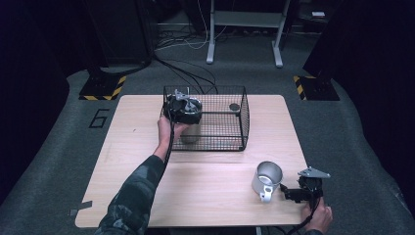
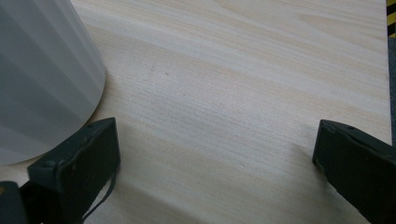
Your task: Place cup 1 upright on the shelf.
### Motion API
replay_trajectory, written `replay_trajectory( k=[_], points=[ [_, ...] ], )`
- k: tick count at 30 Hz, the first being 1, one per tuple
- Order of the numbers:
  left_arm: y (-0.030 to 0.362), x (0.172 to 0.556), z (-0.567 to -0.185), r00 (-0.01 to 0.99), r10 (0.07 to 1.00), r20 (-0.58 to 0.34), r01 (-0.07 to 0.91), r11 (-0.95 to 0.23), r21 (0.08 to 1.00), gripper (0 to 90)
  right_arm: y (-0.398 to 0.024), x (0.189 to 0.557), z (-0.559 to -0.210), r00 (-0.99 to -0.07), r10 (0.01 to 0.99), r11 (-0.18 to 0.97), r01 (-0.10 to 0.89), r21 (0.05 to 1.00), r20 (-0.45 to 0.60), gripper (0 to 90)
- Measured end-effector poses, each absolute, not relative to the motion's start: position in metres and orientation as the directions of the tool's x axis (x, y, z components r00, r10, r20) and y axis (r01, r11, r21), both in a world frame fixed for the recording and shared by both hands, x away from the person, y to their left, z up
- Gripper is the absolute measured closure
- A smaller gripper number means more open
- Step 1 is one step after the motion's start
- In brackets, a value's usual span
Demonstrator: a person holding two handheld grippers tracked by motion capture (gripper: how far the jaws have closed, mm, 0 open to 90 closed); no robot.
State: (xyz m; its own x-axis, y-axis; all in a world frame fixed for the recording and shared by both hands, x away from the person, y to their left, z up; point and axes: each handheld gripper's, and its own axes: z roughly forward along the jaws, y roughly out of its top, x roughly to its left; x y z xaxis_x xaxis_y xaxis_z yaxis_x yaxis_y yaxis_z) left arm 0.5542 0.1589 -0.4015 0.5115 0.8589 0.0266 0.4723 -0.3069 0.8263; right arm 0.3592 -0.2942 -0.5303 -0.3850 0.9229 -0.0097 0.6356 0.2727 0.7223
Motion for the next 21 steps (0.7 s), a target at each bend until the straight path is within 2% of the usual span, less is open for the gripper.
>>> replay_trajectory(
  k=[21],
  points=[
    [0.169, 0.545, -0.405, 0.524, 0.851, 0.017, 0.477, -0.31, 0.823, 3.4, -0.294, 0.359, -0.53, -0.382, 0.924, 0.269, 0.638, 0.722, -0.007, 0.0]
  ],
)
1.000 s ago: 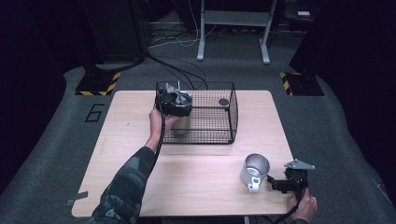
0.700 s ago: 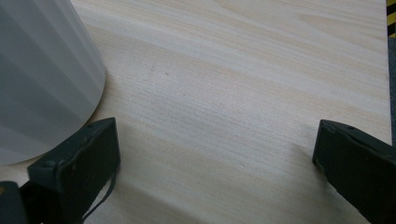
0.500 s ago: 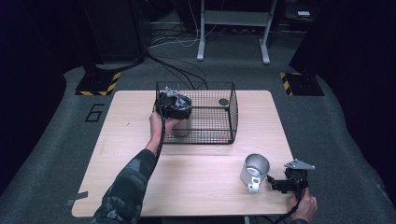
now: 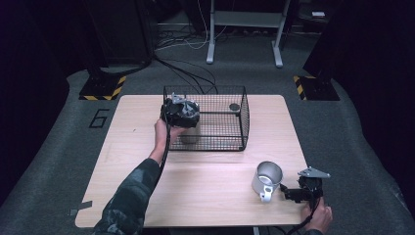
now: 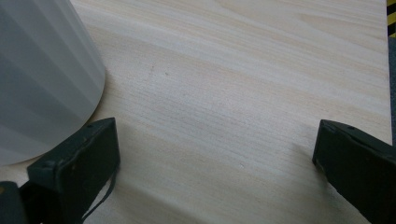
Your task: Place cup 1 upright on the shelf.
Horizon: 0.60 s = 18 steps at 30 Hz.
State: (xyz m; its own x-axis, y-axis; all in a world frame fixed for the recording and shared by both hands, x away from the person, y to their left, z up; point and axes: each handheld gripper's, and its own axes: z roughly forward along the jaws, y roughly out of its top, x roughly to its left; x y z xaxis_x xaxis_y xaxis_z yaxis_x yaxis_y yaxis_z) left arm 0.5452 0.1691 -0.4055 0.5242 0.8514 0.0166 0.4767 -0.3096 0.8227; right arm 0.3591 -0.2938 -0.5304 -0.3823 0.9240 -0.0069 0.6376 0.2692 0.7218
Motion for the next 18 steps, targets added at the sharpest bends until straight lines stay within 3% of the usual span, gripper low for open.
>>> replay_trajectory(
  k=[7, 18],
  points=[
    [0.167, 0.542, -0.398, 0.524, 0.85, 0.053, 0.49, -0.352, 0.797, 1.7, -0.294, 0.359, -0.53, -0.383, 0.924, 0.27, 0.637, 0.722, -0.008, 0.0],
    [0.179, 0.521, -0.373, 0.529, 0.848, 0.023, 0.495, -0.331, 0.804, 0.2, -0.294, 0.359, -0.53, -0.384, 0.923, 0.272, 0.636, 0.722, -0.01, 0.0]
  ],
)
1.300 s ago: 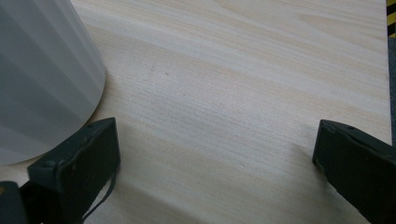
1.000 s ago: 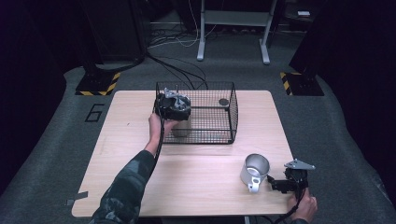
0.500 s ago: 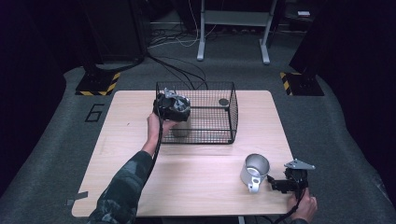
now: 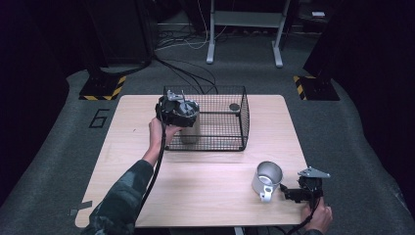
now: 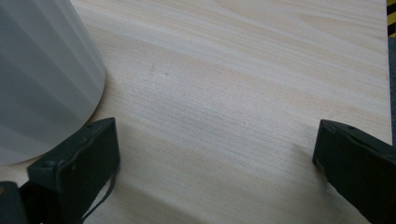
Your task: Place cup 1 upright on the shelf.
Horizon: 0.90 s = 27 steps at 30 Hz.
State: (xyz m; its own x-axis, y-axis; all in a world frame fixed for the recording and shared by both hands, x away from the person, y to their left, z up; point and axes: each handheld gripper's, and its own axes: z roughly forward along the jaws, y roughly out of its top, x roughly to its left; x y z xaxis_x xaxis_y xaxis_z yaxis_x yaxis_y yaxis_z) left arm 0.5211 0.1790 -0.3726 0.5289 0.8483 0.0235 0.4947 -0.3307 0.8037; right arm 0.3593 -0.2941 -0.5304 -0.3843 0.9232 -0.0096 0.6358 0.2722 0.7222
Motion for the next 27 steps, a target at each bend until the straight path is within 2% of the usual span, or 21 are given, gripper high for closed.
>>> replay_trajectory(
  k=[10, 19, 27],
  points=[
    [0.191, 0.489, -0.358, 0.565, 0.824, 0.038, 0.461, -0.354, 0.814, 0.3, -0.294, 0.359, -0.53, -0.382, 0.924, 0.269, 0.638, 0.721, -0.006, 0.0],
    [0.208, 0.461, -0.366, 0.581, 0.812, 0.055, 0.461, -0.384, 0.8, 0.7, -0.294, 0.359, -0.53, -0.382, 0.924, 0.268, 0.639, 0.721, -0.005, 0.0],
    [0.223, 0.435, -0.371, 0.593, 0.804, 0.033, 0.452, -0.366, 0.813, 1.2, -0.294, 0.359, -0.53, -0.378, 0.926, 0.261, 0.644, 0.719, 0.002, 0.0]
  ],
)
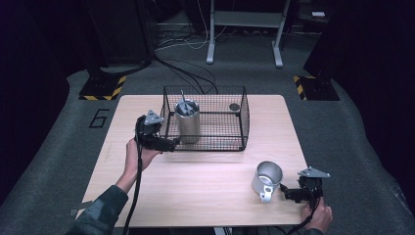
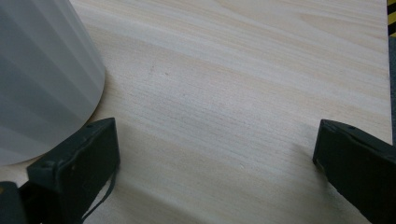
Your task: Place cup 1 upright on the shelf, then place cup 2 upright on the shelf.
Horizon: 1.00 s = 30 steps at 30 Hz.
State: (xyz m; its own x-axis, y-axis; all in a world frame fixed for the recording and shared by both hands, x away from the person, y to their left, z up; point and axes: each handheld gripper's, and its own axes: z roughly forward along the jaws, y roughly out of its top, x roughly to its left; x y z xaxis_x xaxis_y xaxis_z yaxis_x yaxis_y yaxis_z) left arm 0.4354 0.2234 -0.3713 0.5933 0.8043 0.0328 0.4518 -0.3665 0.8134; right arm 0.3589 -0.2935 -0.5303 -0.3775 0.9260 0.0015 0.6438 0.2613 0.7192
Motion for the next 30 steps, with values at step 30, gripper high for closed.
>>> replay_trajectory(
  k=[30],
  points=[
    [0.278, 0.385, -0.489, 0.509, 0.852, 0.123, 0.598, -0.454, 0.661, 0.2, -0.294, 0.359, -0.53, -0.378, 0.926, 0.262, 0.642, 0.72, -0.001, 0.0]
  ],
)
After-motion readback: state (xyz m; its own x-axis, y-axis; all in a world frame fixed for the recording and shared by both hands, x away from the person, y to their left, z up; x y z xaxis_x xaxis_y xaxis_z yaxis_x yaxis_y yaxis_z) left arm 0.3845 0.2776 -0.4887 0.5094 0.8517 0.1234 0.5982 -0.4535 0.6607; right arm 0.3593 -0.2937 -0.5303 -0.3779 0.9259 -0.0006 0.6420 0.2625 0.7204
